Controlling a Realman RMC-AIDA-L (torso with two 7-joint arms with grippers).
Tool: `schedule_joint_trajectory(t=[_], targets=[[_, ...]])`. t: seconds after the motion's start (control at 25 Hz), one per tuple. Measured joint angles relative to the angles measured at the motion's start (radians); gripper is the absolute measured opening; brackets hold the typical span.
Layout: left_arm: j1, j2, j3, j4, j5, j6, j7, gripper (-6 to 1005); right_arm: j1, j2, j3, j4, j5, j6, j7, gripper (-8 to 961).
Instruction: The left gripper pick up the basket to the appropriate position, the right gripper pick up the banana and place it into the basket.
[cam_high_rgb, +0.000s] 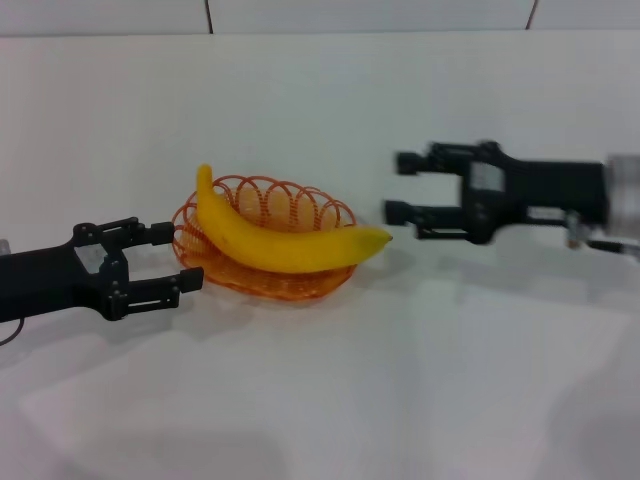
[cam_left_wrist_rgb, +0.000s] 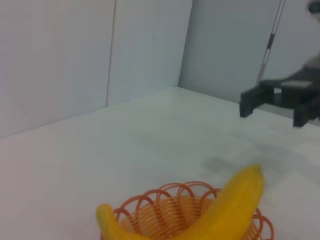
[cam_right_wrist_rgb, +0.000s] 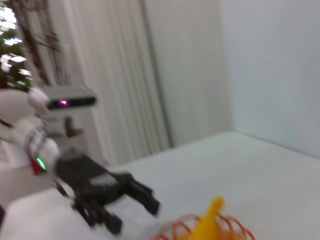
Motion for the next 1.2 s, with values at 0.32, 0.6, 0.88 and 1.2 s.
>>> schedule_joint_trajectory(t=[0.32,0.6,0.88,1.2], targets=[[0.007,0.001,-0.016,0.0,-0.002,0.0,0.01,798,-0.132,0.003,-0.004,0.004,-0.006,0.017,-0.337,741],[-0.003,-0.004,-0.041,0.0,-0.002,-0.007,0.046,799,-0.12,0.002,-0.009,0.06,-0.007,0.08,-0.378,740],[-0.008,-0.015,-0.052,-0.003,-0.009,-0.01,0.173,799,-0.096,0.001,-0.015,0.091,-0.012,0.094,-0.37,740],[-0.004,-0.015,-0.053,-0.06,-0.055,-0.011,0.285,800,-0.09,0.001,-0.014,0.098,-0.012,0.094,-0.368,741]])
